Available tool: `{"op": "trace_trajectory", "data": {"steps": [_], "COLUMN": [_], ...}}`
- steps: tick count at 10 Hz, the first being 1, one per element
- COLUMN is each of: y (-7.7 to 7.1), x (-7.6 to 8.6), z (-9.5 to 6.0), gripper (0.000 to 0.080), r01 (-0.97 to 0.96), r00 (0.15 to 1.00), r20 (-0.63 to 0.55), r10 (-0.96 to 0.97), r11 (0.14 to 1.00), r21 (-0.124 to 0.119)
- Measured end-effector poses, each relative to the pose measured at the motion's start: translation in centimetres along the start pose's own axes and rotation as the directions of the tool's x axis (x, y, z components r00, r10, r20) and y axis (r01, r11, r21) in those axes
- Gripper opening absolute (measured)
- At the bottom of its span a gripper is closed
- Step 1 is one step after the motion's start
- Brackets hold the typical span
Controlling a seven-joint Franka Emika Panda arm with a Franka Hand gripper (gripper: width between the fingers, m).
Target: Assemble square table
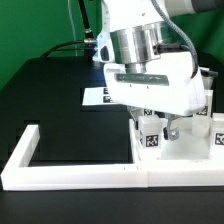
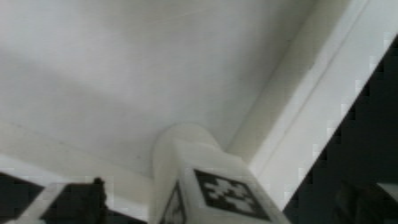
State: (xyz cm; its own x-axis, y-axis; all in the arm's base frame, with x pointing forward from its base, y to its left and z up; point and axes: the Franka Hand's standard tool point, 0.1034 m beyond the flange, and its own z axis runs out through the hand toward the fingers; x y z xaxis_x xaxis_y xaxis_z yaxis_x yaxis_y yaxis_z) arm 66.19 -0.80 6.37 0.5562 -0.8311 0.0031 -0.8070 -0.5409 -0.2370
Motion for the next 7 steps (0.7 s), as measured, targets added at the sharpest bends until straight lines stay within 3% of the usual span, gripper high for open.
{"op": "trace_trajectory", "data": {"steps": [1, 2, 3, 5, 7], "y": [0.02, 0.0, -0.25, 0.17, 0.32], "x": [0.04, -0.06, -0.16, 0.65, 0.54], "z": [0.0, -0.02, -0.22, -0.5, -0.36], "gripper": [0.0648, 0.0648, 0.0648, 0.0648, 0.0621], "r01": [0.069, 0.235, 0.463, 0.698, 0.672], "r00": [0.998, 0.972, 0.886, 0.716, 0.74], "r20": [-0.003, 0.003, 0.023, 0.046, 0.027], "r10": [-0.069, -0.235, -0.462, -0.697, -0.672], "r11": [0.998, 0.972, 0.885, 0.715, 0.739], "r21": [-0.003, -0.024, -0.052, -0.035, -0.042]}}
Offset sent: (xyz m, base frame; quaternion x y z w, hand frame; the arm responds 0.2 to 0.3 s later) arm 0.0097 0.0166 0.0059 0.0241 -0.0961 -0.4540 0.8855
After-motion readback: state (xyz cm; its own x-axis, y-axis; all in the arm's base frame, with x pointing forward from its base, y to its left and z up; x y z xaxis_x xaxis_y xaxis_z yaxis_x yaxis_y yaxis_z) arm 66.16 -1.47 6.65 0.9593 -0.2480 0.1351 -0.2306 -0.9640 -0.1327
